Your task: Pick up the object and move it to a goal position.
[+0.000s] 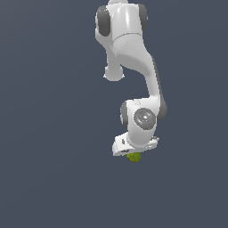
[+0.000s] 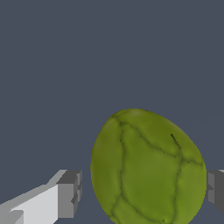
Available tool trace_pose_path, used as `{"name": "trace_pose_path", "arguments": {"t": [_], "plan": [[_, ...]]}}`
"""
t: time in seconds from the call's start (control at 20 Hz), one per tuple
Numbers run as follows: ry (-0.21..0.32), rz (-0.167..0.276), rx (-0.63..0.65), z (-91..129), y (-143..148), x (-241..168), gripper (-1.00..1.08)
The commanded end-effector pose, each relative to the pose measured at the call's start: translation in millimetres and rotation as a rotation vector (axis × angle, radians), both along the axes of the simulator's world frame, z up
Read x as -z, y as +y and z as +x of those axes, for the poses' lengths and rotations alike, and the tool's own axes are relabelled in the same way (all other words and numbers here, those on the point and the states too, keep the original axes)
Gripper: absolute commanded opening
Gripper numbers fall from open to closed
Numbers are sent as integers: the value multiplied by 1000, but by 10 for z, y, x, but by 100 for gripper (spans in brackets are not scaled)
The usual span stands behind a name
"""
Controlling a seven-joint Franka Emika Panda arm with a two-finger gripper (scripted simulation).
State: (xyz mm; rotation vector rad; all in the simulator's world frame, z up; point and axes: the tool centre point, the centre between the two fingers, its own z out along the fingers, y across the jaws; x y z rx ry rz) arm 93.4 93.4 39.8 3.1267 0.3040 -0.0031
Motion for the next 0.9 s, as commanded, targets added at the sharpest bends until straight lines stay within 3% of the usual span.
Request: {"name": "trace_pose_path", "arguments": {"t": [0.0, 0.05, 0.6, 0.85], "plan": [[-2, 0, 0, 12, 2, -11, 100], [-2, 0, 0, 12, 2, -11, -100], [-1, 0, 0, 8, -4, -5, -100], [-1, 0, 0, 28, -164, -36, -100]]}}
